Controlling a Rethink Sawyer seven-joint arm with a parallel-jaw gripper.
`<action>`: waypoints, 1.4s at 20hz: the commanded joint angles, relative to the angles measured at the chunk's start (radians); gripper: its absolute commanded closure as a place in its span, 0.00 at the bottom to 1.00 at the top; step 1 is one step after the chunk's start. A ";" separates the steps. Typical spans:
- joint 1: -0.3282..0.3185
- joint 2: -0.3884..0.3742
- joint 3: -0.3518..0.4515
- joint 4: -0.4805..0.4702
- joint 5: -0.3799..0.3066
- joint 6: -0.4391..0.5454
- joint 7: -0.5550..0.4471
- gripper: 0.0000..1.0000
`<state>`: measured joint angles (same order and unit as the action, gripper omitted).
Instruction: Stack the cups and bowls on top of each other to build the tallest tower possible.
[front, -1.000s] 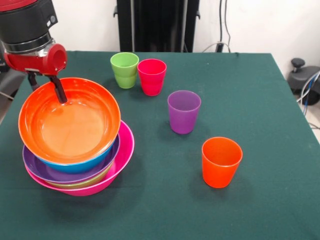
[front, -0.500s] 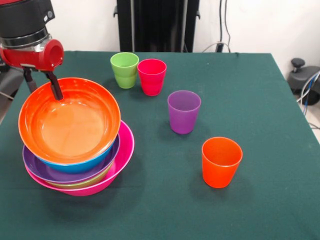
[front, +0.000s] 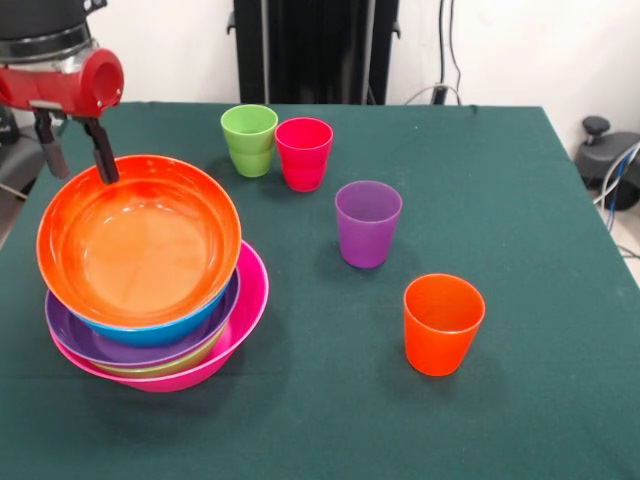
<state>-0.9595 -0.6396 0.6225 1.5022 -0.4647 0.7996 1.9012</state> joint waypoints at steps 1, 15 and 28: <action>0.071 -0.120 -0.013 -0.028 0.037 0.187 -0.065 0.00; 0.045 -0.391 -0.050 -0.009 0.106 0.465 -0.119 0.00; -0.013 -0.426 -0.049 0.085 0.146 0.386 -0.066 0.00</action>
<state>-0.9761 -1.0797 0.6174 1.4676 -0.3145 1.2111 1.9012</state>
